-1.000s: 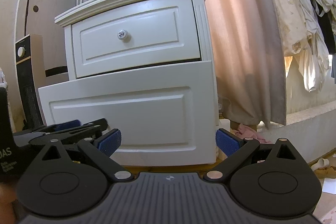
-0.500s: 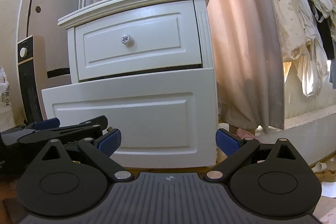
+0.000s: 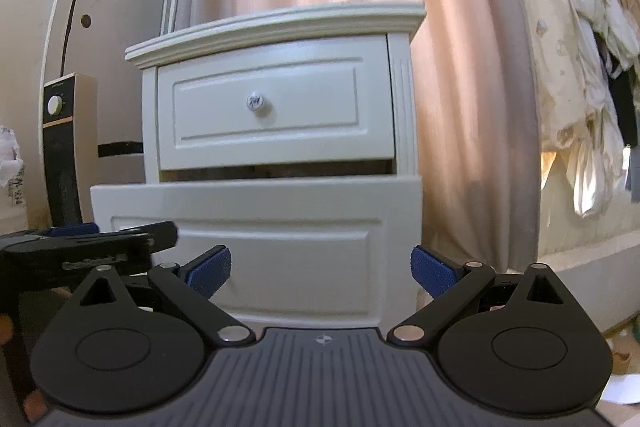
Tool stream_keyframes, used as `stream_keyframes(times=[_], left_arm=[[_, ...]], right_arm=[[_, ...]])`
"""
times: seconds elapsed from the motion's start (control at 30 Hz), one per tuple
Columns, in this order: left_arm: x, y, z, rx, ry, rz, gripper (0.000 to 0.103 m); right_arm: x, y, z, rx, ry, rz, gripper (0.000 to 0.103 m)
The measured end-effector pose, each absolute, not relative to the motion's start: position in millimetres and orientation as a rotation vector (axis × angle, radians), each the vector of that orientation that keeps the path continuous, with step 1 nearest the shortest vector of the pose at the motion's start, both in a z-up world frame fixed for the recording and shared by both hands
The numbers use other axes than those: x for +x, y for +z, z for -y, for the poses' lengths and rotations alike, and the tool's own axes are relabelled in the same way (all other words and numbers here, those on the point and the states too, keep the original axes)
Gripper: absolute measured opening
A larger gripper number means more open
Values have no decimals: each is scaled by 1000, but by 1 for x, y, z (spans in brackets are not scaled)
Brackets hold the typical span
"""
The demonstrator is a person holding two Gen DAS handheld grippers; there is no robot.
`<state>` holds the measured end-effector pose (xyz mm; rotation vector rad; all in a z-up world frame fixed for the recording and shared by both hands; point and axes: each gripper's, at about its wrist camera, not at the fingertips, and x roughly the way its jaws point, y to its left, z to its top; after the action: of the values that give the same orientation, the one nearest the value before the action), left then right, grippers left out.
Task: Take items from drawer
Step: 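Withdraw the left tool from the drawer while the right tool approaches it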
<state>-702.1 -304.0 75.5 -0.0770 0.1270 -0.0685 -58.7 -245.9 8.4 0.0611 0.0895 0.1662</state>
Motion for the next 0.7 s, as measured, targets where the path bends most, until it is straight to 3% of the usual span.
stream_keyframes(times=[0.37,0.7], left_arm=[[-656,122,250,-136,48,-170,103],[-609,146,232,-135,25,-266,103]], right_arm=[[-29,32,239,69,166,-51,103],[30,56,242,48,257,-132,103]])
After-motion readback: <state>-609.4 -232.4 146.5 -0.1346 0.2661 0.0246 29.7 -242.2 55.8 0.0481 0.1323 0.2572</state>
